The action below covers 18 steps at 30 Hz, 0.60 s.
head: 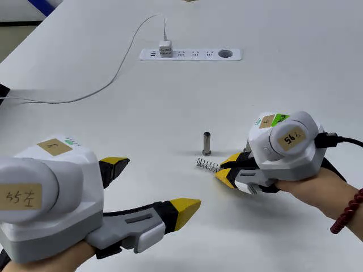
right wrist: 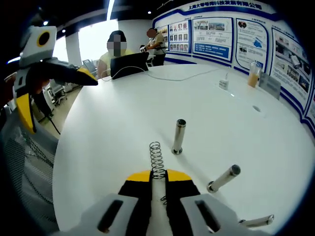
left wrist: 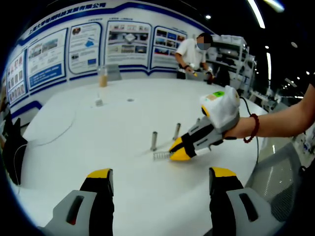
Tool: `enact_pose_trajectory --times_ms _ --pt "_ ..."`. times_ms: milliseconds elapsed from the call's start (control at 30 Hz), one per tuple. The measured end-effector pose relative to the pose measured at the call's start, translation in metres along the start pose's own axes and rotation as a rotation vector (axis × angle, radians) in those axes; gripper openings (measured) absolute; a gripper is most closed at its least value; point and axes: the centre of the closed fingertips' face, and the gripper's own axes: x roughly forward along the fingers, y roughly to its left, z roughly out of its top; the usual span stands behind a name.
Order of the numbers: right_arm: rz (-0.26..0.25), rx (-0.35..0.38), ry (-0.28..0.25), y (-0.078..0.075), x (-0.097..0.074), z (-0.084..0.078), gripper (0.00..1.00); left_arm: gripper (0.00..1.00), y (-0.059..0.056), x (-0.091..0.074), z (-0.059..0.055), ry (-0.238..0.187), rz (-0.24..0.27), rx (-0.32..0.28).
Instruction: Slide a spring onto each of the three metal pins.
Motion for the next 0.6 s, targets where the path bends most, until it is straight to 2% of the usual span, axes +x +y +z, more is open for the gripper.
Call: enact_pose_trajectory --times_ms 300,367,500,600 --pt "0.011 0.025 -0.082 0.006 -0.014 0.022 0.11 0.77 0.004 0.0 0.008 -0.033 -0.002 -0.061" --pt "0.01 0.031 -0.103 0.008 -0.017 0.027 0.11 0.74 0.007 0.0 0.011 -0.045 0.004 -0.091" --pt "0.012 0.049 -0.147 0.012 -0.022 0.039 0.11 0.69 0.012 -0.001 0.021 -0.103 0.013 -0.159" --pt "0.02 0.05 -0.175 0.017 -0.026 0.046 0.11 0.64 0.014 -0.001 0.023 -0.114 0.008 -0.208"
